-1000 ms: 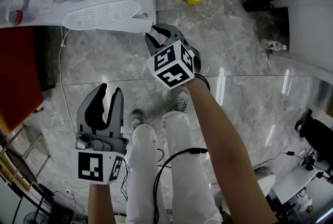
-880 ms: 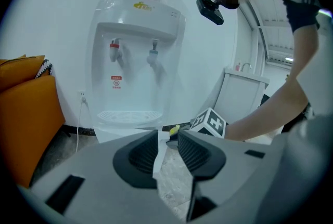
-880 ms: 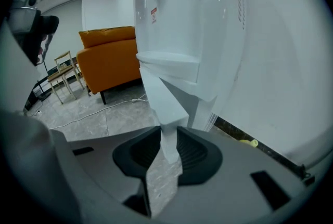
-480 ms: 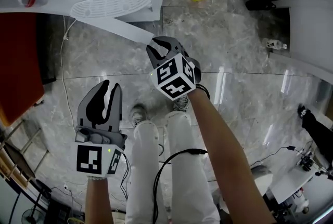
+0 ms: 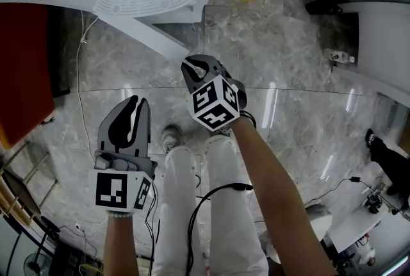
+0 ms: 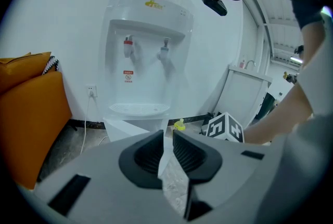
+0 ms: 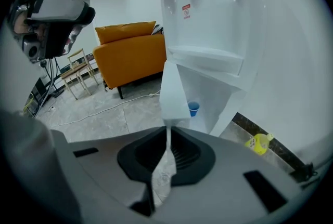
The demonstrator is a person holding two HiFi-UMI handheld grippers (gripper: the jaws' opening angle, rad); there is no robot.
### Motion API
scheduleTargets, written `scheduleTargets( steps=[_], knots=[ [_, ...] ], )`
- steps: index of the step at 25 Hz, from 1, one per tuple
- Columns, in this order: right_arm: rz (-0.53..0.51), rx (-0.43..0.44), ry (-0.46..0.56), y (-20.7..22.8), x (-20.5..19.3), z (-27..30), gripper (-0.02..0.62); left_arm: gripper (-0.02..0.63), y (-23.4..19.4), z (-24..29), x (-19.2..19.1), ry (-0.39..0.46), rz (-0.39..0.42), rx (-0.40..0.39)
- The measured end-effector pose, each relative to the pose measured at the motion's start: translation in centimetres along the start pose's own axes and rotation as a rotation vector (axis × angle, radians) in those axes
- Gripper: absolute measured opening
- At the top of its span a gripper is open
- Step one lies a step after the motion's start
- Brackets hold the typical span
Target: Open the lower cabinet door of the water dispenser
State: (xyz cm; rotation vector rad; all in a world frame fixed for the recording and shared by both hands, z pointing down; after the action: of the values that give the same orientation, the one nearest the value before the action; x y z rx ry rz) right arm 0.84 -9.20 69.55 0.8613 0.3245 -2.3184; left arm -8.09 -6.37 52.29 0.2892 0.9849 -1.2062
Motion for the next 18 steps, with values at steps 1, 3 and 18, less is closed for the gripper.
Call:
scheduleTargets(
  steps=[1,3,18],
  knots=[
    [-0.009,0.002,-0.003,-0.1,0.0,0.1,0.003,0.066,-0.1,0.0,-0.1,-0.001,-0.003,0.001],
    [-0.012,0.005,-0.006,-0.3,-0.1,0.2,0.003,0.065,-0.2,0.2,-0.2,-0.004,-0.010,0.005],
    [0.066,-0.009,0.076,-0.2,1.3,-3.8,0.003,0.117,1.5,3.7,-0.8,-0.060,-0.101,0.026]
  ],
)
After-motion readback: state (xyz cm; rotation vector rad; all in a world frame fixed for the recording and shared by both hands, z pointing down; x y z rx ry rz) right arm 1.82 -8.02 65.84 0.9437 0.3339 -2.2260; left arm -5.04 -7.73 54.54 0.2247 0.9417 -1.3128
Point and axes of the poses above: the fingertips, and each gripper's own axes: z forward along the fingers, y to its right, x out of its top, the point moved 1 cm from there along -z, backward along the fingers, and after that the axes turned 8 degrees about -z, right-handed, at the moved point
